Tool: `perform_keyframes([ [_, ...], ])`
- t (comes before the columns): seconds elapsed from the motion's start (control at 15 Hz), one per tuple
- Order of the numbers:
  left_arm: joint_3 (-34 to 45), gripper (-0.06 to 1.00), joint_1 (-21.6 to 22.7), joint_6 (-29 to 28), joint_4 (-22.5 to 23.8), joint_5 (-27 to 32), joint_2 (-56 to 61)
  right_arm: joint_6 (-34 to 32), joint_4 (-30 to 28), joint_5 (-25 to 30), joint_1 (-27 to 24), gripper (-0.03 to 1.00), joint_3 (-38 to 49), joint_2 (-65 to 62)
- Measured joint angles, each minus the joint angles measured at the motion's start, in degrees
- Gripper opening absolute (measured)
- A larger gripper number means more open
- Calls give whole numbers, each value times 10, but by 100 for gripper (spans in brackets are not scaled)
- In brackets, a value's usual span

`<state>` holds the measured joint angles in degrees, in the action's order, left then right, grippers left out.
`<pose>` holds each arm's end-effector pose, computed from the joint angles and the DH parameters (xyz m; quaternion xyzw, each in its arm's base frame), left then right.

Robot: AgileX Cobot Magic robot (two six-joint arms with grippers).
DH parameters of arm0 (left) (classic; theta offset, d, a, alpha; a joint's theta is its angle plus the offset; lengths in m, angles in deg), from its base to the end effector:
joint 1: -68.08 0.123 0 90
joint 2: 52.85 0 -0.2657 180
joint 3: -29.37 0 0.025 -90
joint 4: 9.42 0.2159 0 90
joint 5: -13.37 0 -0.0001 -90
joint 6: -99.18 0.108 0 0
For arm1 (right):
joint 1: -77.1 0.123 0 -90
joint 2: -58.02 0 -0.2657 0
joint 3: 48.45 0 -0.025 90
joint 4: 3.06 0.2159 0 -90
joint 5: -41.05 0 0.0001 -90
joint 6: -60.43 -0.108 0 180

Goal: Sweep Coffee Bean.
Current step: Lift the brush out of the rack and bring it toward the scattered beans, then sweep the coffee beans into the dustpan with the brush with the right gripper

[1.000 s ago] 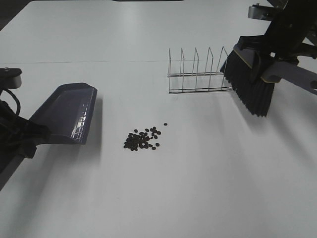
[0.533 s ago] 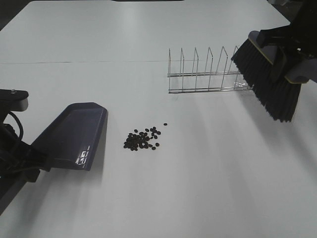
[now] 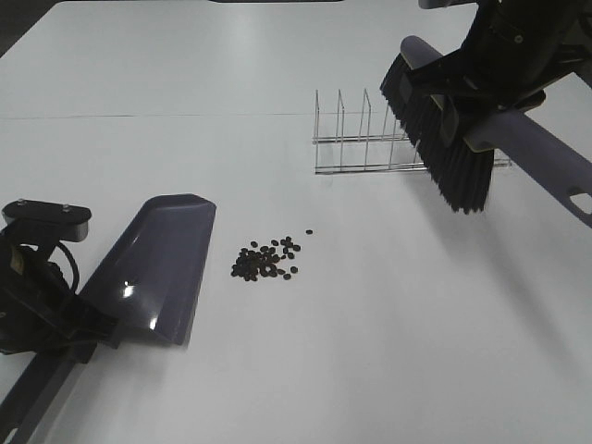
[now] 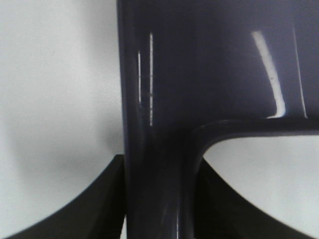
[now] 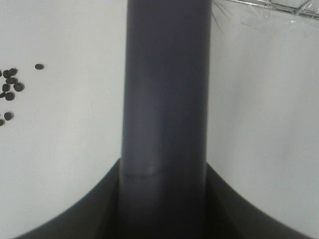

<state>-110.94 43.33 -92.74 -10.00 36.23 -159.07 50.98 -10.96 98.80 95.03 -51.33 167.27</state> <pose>0.2149 -0.0996 0.1074 0.1068 0.9895 -0.0331 0.0921 0.3193 0.0901 0.2339 -0.1013 0.9833 -0.0284 0.1488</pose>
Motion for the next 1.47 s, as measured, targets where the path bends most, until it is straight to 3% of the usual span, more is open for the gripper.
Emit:
perform_keyframes([
  [0.4, -53, 32, -7, 6, -8, 7, -67, -8, -33, -11, 0, 33, 0, 55],
  [0.67, -90, 32, -51, -44, -3, 37, -90, -9, -72, -10, 9, 33, 0, 79],
  [0.87, -114, 32, -56, -68, 14, 68, -100, -9, -74, -9, 13, 33, 0, 85],
  [1.13, -138, 32, -58, -115, 90, 104, -121, -29, -85, -9, 19, 33, 0, 85],
  [1.47, -141, 32, -58, -133, 122, 108, -127, -69, -128, 13, 77, 33, 0, 115],
])
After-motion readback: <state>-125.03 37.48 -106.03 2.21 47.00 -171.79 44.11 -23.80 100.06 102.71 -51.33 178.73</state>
